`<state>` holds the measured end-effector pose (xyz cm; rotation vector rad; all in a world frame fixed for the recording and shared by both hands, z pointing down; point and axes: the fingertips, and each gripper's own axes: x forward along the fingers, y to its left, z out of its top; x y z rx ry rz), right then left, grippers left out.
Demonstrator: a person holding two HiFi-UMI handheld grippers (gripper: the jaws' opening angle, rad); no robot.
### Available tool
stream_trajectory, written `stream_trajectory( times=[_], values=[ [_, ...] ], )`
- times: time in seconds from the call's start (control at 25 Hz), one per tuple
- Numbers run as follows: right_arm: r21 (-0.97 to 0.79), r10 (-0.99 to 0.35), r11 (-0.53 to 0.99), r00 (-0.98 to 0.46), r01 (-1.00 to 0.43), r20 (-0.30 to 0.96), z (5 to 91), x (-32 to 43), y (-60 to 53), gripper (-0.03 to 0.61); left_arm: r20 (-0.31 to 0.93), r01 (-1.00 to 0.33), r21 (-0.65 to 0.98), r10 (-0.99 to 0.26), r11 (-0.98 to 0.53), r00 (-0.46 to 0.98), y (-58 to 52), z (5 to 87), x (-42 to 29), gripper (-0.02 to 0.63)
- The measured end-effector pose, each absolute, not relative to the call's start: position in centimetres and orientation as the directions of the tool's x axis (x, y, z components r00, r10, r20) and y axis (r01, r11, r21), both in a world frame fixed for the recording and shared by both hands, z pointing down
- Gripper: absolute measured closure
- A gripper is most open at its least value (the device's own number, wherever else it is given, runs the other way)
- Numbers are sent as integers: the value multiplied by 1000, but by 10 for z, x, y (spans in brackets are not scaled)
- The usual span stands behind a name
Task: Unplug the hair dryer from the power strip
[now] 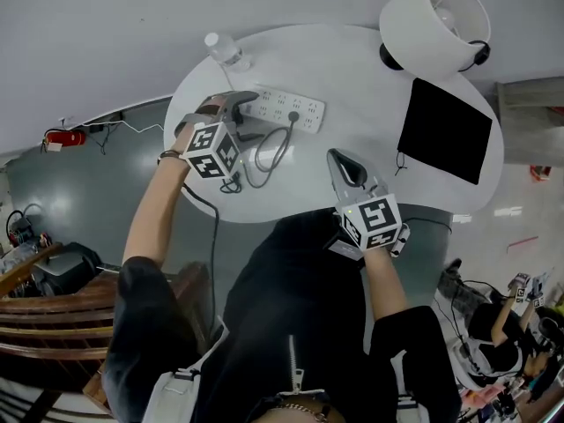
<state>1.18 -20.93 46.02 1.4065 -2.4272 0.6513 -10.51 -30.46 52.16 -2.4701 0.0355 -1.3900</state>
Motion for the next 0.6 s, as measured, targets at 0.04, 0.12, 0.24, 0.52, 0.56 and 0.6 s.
stream_trajectory(
  times=[0.04, 0.12, 0.24, 0.52, 0.56, 0.6],
  values=[
    [-252, -749, 431, -499, -867, 436, 463, 12, -210, 577, 837, 143, -268, -157, -953, 524, -305, 526, -103, 244],
    [-258, -745, 430, -502, -865, 440, 468, 13, -212, 577, 851, 173, -261, -141, -950, 506, -308, 537, -98, 227],
    [-264, -739, 429, -503, -864, 448, 474, 15, -214, 577, 870, 204, -243, -119, -948, 479, -315, 552, -92, 206],
    [-281, -731, 419, -504, -864, 460, 486, 20, -220, 577, 926, 322, -177, -46, -930, 376, -327, 581, -84, 198],
    [-284, -729, 419, -505, -863, 461, 488, 21, -221, 577, 932, 337, -166, -36, -927, 360, -328, 586, -82, 198],
    [-287, -728, 418, -507, -862, 462, 490, 22, -222, 577, 937, 350, -156, -27, -924, 347, -329, 590, -81, 198]
  ],
)
